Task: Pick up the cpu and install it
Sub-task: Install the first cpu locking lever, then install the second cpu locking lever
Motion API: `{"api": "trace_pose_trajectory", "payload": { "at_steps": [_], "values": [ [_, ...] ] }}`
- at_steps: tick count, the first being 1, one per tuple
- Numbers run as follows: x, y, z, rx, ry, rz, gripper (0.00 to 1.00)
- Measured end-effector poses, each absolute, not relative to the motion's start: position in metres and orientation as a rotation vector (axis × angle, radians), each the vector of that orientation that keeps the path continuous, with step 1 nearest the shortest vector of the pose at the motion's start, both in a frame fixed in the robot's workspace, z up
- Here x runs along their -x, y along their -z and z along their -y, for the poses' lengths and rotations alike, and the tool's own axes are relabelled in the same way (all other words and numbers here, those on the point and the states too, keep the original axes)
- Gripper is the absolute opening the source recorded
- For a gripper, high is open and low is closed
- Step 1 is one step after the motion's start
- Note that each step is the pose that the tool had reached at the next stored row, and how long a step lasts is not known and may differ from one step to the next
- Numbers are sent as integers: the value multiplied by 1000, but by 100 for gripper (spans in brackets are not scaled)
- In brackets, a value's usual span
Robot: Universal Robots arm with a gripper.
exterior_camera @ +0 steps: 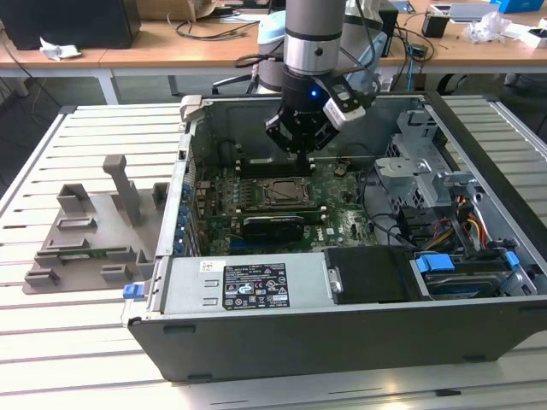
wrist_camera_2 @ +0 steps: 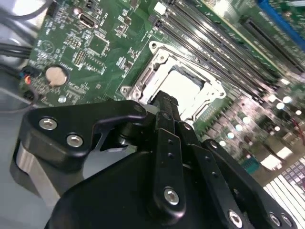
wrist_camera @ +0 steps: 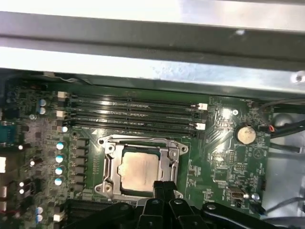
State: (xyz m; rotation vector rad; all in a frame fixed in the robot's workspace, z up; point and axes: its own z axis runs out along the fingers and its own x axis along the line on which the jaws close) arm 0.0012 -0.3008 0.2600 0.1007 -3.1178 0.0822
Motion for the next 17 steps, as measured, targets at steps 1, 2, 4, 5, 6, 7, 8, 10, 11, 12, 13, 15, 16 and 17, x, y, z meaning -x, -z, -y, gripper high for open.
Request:
{"api": "trace_pose_trajectory", "payload": {
  "at_steps": [1, 2, 4, 5, 6, 7, 8, 10, 11, 12, 13, 15, 16, 17],
  "values": [
    [-1, -262, 301, -101, -82, 3118, 11],
    [-1, -262, 301, -101, -81, 3118, 11],
    [-1, -262, 301, -101, -80, 3118, 11],
    [-1, -262, 301, -101, -80, 3118, 11],
    [-1, -262, 301, -101, -80, 3118, 11],
    [-1, -262, 301, -101, -80, 3118, 11],
    [-1, -262, 301, -101, -80, 3118, 11],
    [-1, -262, 301, -101, -80, 3118, 11],
    [-1, -262, 301, -101, -80, 3118, 11],
    [-1, -262, 301, -101, -80, 3118, 11],
    [-1, -262, 301, -101, -80, 3118, 11],
    [-1, -262, 301, -101, -80, 3118, 11],
    [-1, -262, 301, -101, -80, 3118, 11],
    [-1, -262, 301, -101, -80, 3118, 11]
  ]
}}
